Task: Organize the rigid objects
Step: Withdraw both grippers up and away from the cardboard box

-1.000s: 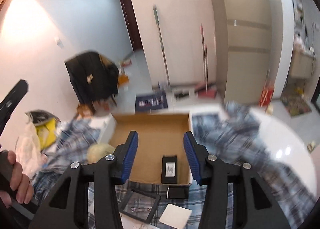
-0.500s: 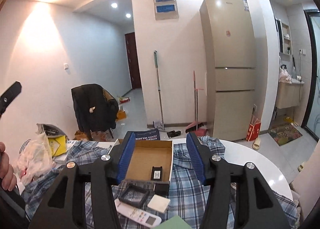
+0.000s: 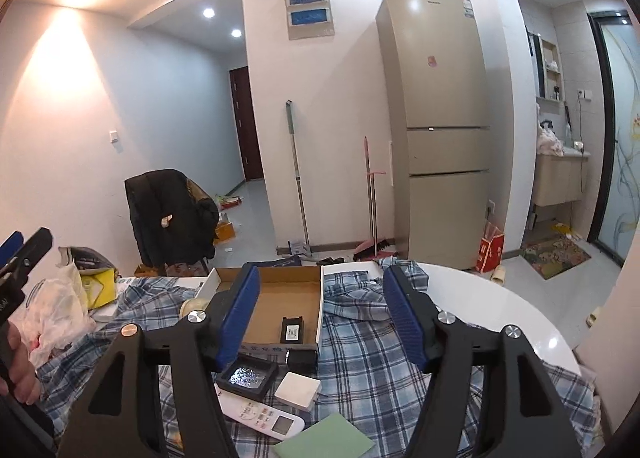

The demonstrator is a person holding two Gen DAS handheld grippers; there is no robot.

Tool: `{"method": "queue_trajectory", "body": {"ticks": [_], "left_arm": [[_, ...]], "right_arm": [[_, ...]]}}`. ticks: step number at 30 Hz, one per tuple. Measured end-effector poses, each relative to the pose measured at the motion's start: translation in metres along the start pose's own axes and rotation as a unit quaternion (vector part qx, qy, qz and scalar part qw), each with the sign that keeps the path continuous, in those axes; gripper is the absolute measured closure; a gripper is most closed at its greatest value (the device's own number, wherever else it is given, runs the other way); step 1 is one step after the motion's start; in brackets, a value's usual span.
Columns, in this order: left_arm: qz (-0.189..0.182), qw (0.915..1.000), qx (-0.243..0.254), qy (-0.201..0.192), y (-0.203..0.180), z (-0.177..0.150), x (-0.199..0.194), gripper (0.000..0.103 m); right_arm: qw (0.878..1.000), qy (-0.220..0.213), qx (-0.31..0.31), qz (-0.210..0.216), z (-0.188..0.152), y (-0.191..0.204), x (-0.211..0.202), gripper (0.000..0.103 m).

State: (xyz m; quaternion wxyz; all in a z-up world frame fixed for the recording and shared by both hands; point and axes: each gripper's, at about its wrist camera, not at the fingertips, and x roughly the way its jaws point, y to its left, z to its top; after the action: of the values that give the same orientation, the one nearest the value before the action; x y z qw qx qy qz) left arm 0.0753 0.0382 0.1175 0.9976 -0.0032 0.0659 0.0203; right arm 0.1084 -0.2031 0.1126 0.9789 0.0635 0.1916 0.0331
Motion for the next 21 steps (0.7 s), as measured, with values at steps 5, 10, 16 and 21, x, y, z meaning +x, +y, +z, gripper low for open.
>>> {"method": "queue_trajectory", "body": {"ticks": [5,10,16,21], "left_arm": [[-0.013,0.9997,-0.003,0.018,-0.001,-0.023,0.02,0.0],[-0.012,0.9972,-0.009,0.073,0.005,-0.056,0.048,0.0],[-0.057,0.9864,-0.047,0.147,0.009,-0.095,0.082,0.007],[-0.064,0.9705,-0.052,0.227,0.003,-0.131,0.111,0.031]], "right_arm": [[0.999,-0.023,0.039,0.017,-0.011,-0.008,0.016,0.009],[0.997,-0.042,0.051,0.043,-0.029,-0.015,0.028,0.002],[0.998,-0.059,0.019,0.005,-0.047,-0.012,0.039,0.002],[0.999,-0.032,-0.005,-0.013,-0.058,-0.01,0.056,0.002]]}}
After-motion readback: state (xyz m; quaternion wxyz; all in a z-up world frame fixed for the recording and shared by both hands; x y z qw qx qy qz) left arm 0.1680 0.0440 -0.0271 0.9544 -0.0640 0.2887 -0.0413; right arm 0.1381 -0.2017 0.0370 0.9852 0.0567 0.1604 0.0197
